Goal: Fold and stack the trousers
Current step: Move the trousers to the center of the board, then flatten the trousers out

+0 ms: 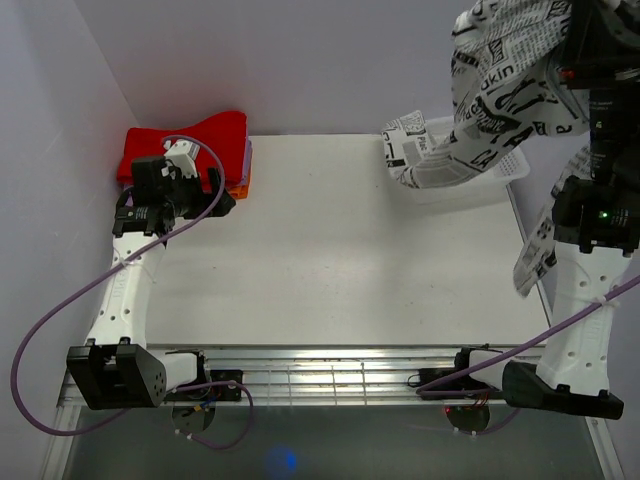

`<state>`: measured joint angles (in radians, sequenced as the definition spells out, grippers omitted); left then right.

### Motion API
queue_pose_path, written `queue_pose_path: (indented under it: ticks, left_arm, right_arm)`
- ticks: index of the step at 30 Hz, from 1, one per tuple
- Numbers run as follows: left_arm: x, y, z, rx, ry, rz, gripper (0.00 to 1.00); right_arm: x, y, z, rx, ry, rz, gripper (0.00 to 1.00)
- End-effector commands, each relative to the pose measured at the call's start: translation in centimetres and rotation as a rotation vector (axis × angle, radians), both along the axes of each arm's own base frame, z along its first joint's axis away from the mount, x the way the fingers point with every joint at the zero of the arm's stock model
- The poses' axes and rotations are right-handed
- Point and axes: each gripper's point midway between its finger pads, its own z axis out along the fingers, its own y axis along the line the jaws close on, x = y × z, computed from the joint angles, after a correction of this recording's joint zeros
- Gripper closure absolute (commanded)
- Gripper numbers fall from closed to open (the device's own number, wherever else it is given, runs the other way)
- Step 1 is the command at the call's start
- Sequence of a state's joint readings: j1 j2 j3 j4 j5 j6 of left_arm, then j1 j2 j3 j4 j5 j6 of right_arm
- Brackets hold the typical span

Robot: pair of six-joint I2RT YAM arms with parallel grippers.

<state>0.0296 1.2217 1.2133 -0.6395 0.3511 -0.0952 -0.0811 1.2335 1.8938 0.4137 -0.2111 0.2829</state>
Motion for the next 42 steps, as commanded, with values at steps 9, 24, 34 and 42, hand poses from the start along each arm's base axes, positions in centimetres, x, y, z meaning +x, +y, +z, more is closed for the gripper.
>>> queue_pose_path:
  ticks: [9,24,34,42]
  left_arm:
    - [-0.6,-3.1,1.5,-0.076,-0.089,-0.198,0.02]
    - [3.5,-8.7,-0.4,-0.226,-0.056,-0.386,0.02]
    - [7.5,-22.4,-3.2,-0.075,-0.045,-0.546,0.02]
    - [5.4,-28.8,-12.5,0.087,0.137,-0.654,0.06]
  right_arm:
    - [12.0,11.8,-34.0,-0.344,0.801,0.420,0.92]
    - [19.2,9.4,-47.4,-0.523,1.218,0.183,0.17]
    - [23.6,5.5,-58.3,-0.737,1.514,0.004,0.21]
    - [26.9,2.9,-64.7,-0.754,1.642,-0.136,0.67]
